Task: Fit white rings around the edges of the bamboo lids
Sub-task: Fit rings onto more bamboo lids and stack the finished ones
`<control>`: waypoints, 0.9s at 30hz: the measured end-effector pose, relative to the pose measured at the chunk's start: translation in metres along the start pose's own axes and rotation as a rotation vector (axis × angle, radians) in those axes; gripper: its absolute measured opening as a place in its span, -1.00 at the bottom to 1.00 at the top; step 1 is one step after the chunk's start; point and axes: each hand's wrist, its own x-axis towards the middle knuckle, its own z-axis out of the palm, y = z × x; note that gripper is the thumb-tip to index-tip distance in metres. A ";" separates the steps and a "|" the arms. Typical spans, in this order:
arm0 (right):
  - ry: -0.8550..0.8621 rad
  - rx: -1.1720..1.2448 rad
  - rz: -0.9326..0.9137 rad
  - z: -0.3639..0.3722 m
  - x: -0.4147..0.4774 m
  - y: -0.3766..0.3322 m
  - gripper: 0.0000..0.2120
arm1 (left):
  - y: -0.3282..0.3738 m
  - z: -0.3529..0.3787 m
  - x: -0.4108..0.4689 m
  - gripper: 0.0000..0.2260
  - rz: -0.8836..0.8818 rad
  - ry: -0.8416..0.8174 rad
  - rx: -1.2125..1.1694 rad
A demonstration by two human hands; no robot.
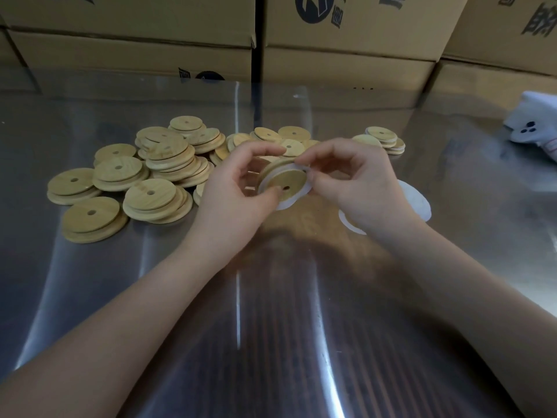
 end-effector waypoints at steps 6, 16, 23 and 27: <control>-0.022 -0.104 -0.100 0.000 -0.002 0.001 -0.71 | -0.003 0.007 -0.004 -0.47 0.191 -0.014 0.281; -0.005 0.046 -0.040 -0.006 0.002 0.001 -0.62 | -0.003 0.006 -0.001 -0.62 0.253 0.065 0.324; -0.039 0.049 0.037 -0.012 0.005 -0.003 -0.61 | 0.002 0.008 -0.002 -0.59 0.111 0.067 0.145; -0.052 0.018 0.058 -0.015 0.006 -0.006 -0.63 | 0.005 0.011 -0.002 -0.58 0.031 0.067 0.008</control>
